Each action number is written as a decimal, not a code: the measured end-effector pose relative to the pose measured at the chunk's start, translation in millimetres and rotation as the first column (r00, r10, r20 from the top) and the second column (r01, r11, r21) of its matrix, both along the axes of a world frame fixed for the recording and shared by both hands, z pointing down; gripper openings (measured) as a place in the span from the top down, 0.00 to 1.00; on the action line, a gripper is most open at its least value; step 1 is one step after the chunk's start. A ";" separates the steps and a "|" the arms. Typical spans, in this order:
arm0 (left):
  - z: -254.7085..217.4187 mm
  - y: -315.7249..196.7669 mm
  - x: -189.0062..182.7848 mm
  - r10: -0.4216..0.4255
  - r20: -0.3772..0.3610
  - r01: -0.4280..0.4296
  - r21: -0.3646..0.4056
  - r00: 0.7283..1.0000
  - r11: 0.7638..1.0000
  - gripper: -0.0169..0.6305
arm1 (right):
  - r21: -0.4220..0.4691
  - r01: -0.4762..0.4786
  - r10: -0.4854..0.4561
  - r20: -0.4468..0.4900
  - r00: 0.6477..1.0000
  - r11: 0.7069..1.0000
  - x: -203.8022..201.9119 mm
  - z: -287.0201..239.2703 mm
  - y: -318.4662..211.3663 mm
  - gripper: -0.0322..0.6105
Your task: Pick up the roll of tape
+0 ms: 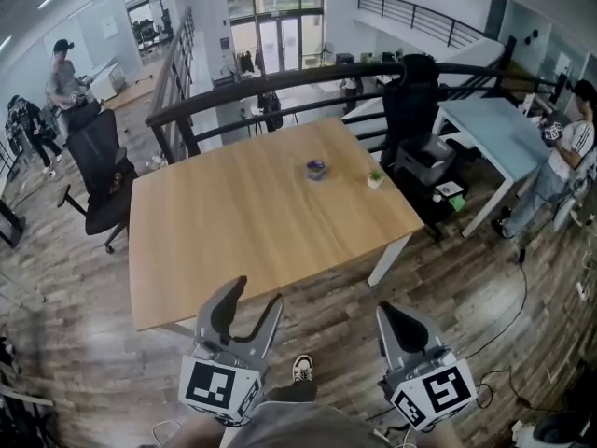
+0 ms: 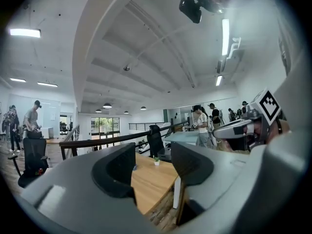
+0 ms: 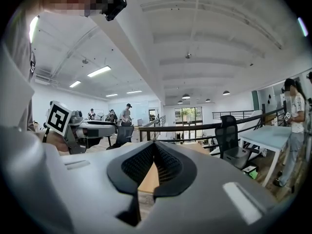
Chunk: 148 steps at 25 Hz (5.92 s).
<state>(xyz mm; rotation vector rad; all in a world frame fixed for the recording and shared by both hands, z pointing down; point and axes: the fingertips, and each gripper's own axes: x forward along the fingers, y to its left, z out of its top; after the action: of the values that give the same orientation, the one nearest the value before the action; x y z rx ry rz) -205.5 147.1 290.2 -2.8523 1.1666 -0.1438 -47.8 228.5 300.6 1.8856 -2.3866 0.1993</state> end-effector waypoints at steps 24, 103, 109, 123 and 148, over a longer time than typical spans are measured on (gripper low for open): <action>12.2 -206.2 31.9 0.058 -0.013 -0.058 -0.018 0.998 0.998 0.62 | -0.019 -0.076 0.076 -0.033 0.997 0.997 33.1 6.6 -196.9 0.93; 261.4 -618.9 255.2 -0.229 0.192 0.293 -0.449 0.954 0.844 0.63 | -0.321 0.263 -0.285 -0.022 0.958 0.910 242.1 197.0 -634.8 0.93; 328.5 -638.7 256.2 -0.171 0.241 0.279 -0.545 0.955 0.791 0.64 | -0.385 0.263 -0.296 -0.028 0.955 0.885 232.0 235.8 -649.2 0.93; 424.0 -655.4 263.0 -0.104 0.276 0.280 -0.733 0.955 0.620 0.69 | -0.469 0.230 -0.263 -0.006 0.965 0.853 233.3 278.1 -644.2 0.94; 258.3 -617.0 234.6 -0.161 0.304 0.297 -0.476 0.939 0.828 0.90 | -0.269 0.256 -0.278 -0.048 0.959 0.928 221.8 148.2 -615.2 0.93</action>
<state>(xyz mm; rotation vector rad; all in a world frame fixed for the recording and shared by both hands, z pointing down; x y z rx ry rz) 29.1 -469.9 548.5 -2.9583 1.6141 -0.9439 174.0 -386.7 448.8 1.4109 -2.3899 0.3812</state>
